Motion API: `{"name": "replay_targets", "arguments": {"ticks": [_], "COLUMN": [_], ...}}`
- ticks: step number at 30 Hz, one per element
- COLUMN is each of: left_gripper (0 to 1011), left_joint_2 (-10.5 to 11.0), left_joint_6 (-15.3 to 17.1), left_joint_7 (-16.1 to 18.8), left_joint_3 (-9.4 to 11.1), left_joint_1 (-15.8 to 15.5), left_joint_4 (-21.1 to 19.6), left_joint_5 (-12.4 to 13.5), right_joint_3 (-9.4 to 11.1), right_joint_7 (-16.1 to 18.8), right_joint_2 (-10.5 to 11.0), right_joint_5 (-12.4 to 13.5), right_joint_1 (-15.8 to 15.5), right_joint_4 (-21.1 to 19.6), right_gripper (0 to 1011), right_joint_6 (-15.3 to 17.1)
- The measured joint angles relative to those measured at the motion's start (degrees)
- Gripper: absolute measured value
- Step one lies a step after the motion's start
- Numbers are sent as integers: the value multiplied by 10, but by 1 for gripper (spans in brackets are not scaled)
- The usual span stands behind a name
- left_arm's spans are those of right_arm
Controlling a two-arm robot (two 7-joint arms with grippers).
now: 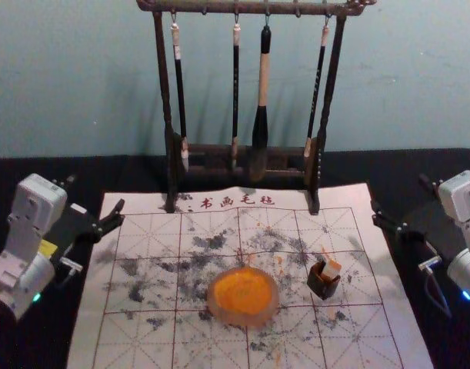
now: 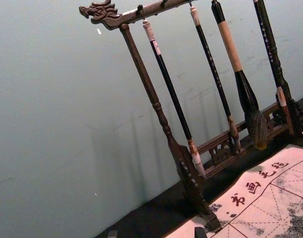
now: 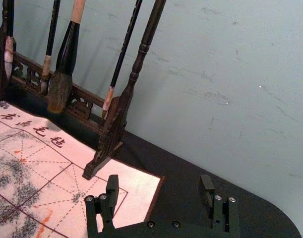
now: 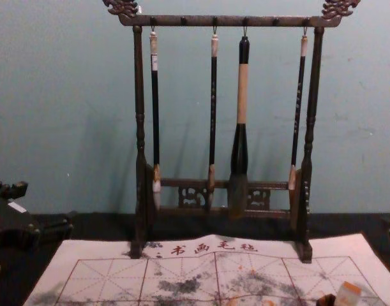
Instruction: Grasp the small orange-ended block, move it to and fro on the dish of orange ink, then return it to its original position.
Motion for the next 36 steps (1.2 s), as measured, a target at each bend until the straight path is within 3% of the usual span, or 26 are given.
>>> {"name": "replay_targets", "arguments": {"ticks": [36], "left_gripper": [1002], "left_joint_2": [0], "left_joint_6": [0], "left_joint_7": [0], "left_joint_3": [0], "left_joint_1": [0], "left_joint_4": [0], "left_joint_5": [0], "right_joint_3": [0], "right_joint_7": [0], "right_joint_2": [1], "right_joint_5": [1], "right_joint_1": [1], "right_joint_4": [0], "right_gripper": [1003], "right_joint_6": [0]}}
